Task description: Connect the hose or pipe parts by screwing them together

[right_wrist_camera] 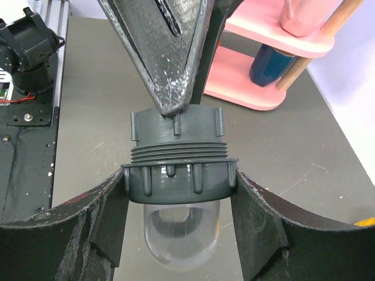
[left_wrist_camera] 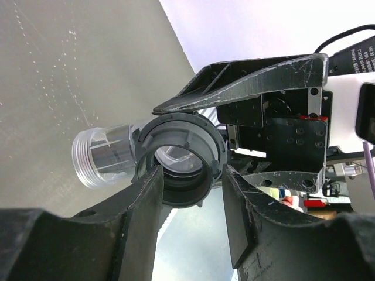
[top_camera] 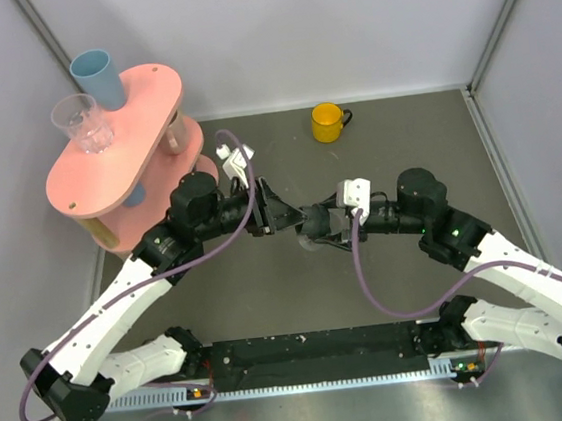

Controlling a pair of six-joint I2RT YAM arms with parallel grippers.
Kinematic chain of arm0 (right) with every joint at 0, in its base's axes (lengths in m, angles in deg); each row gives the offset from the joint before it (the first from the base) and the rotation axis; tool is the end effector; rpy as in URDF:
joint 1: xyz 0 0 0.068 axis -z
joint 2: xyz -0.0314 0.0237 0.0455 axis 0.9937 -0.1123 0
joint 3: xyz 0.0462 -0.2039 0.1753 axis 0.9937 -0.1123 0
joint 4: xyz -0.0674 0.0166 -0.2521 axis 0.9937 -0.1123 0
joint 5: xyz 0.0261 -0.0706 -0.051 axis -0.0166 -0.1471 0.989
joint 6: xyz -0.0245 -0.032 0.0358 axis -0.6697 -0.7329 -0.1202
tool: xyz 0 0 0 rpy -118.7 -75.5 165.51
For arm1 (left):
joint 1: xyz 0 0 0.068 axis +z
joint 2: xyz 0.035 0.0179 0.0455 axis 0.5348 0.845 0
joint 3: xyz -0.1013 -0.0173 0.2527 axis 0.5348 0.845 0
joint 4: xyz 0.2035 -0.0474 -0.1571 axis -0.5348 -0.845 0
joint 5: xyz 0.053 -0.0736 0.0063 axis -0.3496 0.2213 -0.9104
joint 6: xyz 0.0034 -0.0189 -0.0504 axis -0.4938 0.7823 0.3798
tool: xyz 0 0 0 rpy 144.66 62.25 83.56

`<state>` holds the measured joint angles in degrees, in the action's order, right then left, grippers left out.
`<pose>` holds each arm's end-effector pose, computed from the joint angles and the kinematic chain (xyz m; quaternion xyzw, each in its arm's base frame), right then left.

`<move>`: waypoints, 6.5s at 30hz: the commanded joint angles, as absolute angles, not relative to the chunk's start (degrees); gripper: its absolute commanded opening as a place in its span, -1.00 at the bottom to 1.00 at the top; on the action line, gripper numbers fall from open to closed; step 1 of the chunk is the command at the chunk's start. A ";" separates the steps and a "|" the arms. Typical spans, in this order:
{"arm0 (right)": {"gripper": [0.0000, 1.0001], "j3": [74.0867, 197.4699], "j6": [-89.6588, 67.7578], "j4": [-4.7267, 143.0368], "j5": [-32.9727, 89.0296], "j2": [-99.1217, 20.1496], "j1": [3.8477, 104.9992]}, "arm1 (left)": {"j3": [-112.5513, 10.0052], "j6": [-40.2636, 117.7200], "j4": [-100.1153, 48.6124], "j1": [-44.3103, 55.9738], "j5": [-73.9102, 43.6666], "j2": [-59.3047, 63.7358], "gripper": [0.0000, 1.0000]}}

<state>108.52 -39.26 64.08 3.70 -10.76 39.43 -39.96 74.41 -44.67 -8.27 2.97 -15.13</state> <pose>0.1377 0.1598 0.3480 -0.5473 0.5211 0.3280 0.5669 0.1604 -0.1583 0.3838 0.0955 0.7742 -0.5452 0.3069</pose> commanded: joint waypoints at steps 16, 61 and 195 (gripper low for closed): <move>-1.00 110.33 -38.16 66.76 3.85 -11.66 39.25 | -35.97 81.12 -33.83 -8.19 10.37 -14.39 -0.33; -1.00 115.16 -32.27 63.51 -2.30 -11.76 39.69 | -18.48 27.15 -29.00 -8.27 1.31 -23.71 0.11; 0.61 118.85 -38.60 50.24 -4.85 -7.45 40.31 | -25.25 58.43 -16.08 -2.03 22.23 -12.72 -1.00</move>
